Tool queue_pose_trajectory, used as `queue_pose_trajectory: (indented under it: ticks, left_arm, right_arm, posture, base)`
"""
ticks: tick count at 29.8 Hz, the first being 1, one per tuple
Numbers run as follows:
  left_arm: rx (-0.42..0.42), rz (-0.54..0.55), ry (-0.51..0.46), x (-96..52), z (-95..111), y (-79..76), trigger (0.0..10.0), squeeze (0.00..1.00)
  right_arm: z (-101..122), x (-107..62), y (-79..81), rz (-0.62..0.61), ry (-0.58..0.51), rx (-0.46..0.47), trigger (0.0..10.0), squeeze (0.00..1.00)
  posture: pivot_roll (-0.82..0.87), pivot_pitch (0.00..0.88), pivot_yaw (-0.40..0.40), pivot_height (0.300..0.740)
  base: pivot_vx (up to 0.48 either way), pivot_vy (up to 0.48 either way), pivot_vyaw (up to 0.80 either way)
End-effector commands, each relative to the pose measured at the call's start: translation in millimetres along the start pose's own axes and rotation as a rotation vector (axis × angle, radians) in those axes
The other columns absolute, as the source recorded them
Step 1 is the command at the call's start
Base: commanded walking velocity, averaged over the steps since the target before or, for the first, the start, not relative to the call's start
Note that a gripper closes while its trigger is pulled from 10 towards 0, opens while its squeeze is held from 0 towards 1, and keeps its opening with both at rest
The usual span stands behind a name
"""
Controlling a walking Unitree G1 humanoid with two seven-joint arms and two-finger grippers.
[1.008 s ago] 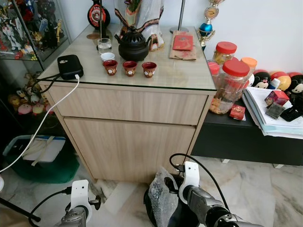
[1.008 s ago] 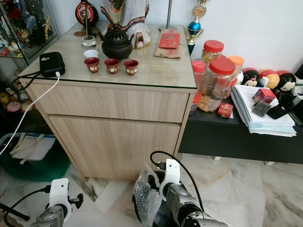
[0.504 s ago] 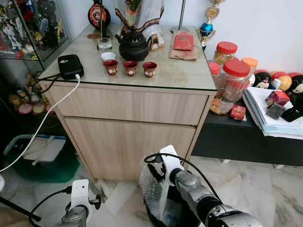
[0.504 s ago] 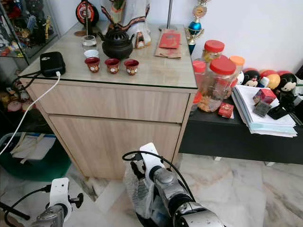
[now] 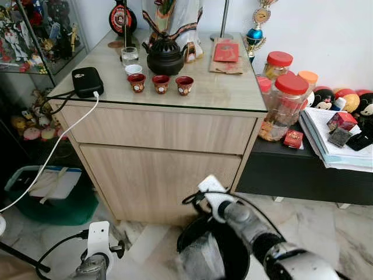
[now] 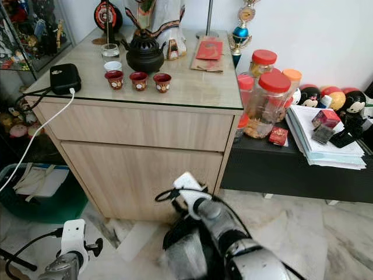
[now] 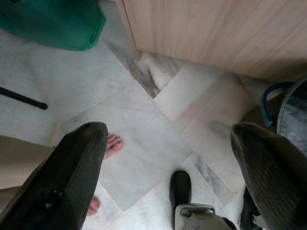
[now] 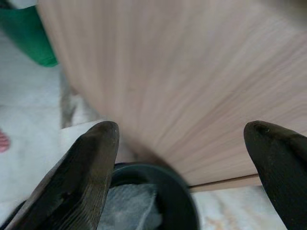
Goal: Picking trash to rubbish bin
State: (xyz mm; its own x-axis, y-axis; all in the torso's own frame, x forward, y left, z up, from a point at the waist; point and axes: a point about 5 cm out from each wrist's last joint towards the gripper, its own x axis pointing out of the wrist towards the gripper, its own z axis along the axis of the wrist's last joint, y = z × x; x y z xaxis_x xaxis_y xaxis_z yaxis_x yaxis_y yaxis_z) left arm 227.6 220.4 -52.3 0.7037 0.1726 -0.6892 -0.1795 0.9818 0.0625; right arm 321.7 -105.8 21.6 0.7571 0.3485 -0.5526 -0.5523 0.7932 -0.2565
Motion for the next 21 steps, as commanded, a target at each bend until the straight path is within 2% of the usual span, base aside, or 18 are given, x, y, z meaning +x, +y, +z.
queue_pose_trajectory:
  ticks: [1,3,10,14,21]
  left_arm:
    - [-0.004,-0.006,0.006,-0.5,-2,-1.6,10.0,0.0]
    - [-0.004,-0.005,0.007,-0.6,-3,-1.4,10.0,0.0]
    - [-0.002,-0.002,0.003,-0.6,-2,-0.7,10.0,0.0]
    - [0.004,0.011,-0.014,-0.5,0,1.5,10.0,0.0]
    - [0.006,0.012,-0.046,0.1,6,1.5,10.0,0.0]
  right_arm:
    - [0,-0.1,-2.0,-0.006,0.013,0.003,10.0,0.0]
    - [-2,-0.7,-4.5,-0.025,0.016,0.039,10.0,0.0]
    - [-13,-1.8,2.9,-0.024,0.025,0.162,10.0,0.0]
    - [-25,-4.9,8.6,-0.036,0.006,0.278,10.0,0.0]
    - [-31,-9.6,0.6,-0.109,-0.039,0.368,10.0,0.0]
  posture:
    - [0.08,0.028,-0.068,0.74]
    - [0.09,0.03,-0.069,0.74]
    - [0.09,0.032,-0.067,0.74]
    - [0.08,0.035,-0.06,0.74]
    - [0.08,0.035,-0.054,0.74]
  base:
    - [0.0,0.0,0.0]
    - [0.0,0.0,0.0]
    - [0.0,0.0,0.0]
    - [0.0,0.0,0.0]
    - [0.0,0.0,0.0]
